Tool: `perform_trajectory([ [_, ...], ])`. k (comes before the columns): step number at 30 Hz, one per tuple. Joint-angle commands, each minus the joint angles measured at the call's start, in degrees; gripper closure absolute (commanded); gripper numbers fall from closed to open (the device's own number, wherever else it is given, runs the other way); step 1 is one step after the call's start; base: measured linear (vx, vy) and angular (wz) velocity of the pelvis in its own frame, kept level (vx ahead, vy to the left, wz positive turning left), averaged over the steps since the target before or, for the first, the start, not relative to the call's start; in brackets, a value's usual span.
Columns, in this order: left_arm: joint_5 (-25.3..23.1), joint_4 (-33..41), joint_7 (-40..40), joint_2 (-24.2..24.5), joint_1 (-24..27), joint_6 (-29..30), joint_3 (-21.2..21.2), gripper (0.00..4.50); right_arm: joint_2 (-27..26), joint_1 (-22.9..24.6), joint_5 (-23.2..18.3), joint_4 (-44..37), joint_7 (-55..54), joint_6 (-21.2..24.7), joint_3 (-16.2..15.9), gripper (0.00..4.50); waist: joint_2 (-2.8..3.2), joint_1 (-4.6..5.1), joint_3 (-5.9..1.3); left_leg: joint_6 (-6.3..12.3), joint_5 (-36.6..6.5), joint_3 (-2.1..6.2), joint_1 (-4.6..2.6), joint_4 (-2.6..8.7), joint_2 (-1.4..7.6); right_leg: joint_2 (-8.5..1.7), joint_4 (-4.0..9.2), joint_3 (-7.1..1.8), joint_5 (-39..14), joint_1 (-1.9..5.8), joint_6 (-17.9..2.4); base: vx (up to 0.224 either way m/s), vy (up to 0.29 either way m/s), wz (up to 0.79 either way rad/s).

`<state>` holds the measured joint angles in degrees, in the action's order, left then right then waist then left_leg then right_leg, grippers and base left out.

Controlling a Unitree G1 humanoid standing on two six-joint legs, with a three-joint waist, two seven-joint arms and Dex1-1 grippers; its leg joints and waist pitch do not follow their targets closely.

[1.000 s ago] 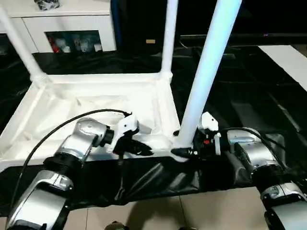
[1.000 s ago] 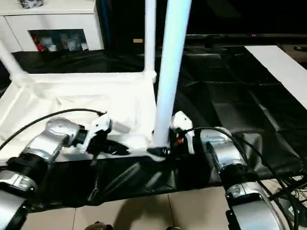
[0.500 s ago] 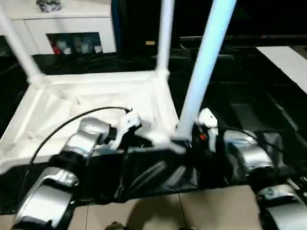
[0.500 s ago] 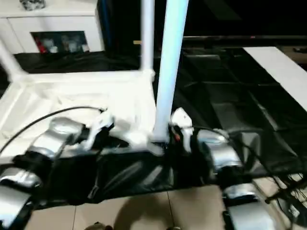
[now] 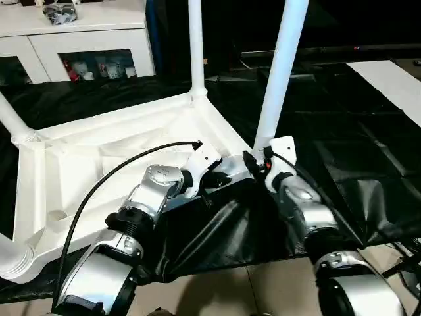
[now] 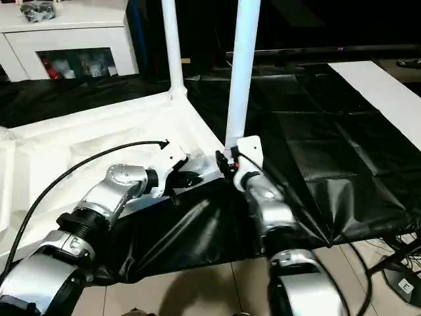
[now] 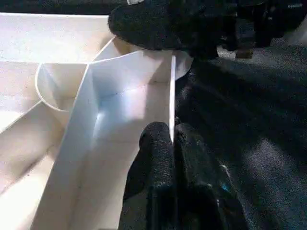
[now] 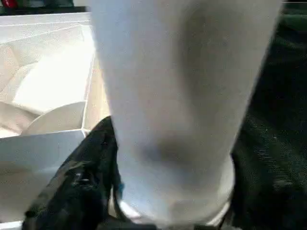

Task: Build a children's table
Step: Rotate leg to tighten

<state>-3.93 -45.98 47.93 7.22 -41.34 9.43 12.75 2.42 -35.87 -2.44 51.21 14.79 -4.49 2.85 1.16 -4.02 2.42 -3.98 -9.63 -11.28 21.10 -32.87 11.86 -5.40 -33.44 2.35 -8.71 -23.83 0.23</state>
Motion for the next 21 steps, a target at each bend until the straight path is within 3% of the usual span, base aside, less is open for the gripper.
perform_trajectory([
  [1,0.8,0.8,1.1,-3.7,-0.4,-1.6,2.4,4.5,-4.0,-1.3,0.2,-0.3,4.4,-1.0,-3.8,0.96,-0.24,0.39,-3.42,0.9,-19.1,0.44,-0.82,4.02,0.52,-1.77,4.49,-1.05,-20.2,2.28,-10.0,0.0,0.0,0.0],
  [3,0.8,0.7,2.2,-2.6,-0.3,-2.3,2.1,4.5,-2.6,-0.7,-0.5,-1.3,7.7,-1.5,-3.8,0.61,-0.6,0.46,-3.47,1.26,-18.8,0.4,-0.76,3.97,0.52,-1.78,4.44,-1.07,-19.8,2.36,-10.1,0.0,0.0,0.0],
  [10,2.6,2.4,12.4,2.3,1.5,-7.0,2.0,4.5,4.7,2.3,-2.6,-5.4,25.8,-1.8,-5.9,0.47,-0.86,0.42,-3.68,3.92,-14.5,0.32,-0.1,3.6,0.61,-1.95,3.83,-1.01,-14.8,3.13,-11.7,0.0,0.0,0.0],
  [12,3.0,2.8,15.5,3.5,2.0,-7.9,2.3,4.5,6.8,3.2,-2.9,-6.5,31.4,-2.2,-7.1,0.47,-0.73,0.24,-3.8,4.67,-12.3,0.14,-0.12,3.37,0.85,-1.8,3.27,-0.94,-10.7,3.14,-13.5,0.0,0.0,0.0],
  [15,3.8,3.4,20.4,5.3,2.7,-8.9,2.7,4.5,9.7,4.5,-3.1,-8.1,39.4,-2.8,-8.9,0.47,-0.74,-0.16,-3.73,5.8,-12.5,-0.08,-0.23,3.19,1.09,-1.87,3.02,-0.97,-9.5,3.01,-14.9,0.0,0.0,0.0],
  [21,6.0,4.1,29.1,8.0,3.1,-9.8,2.3,4.5,14.0,5.2,-4.6,-10.0,53.0,-0.7,-11.1,0.47,-0.83,-1.03,-3.67,5.33,-13.0,-0.09,-0.5,3.28,1.21,-1.96,2.97,-1.05,-11.0,2.93,-15.1,0.0,0.0,0.0],
])
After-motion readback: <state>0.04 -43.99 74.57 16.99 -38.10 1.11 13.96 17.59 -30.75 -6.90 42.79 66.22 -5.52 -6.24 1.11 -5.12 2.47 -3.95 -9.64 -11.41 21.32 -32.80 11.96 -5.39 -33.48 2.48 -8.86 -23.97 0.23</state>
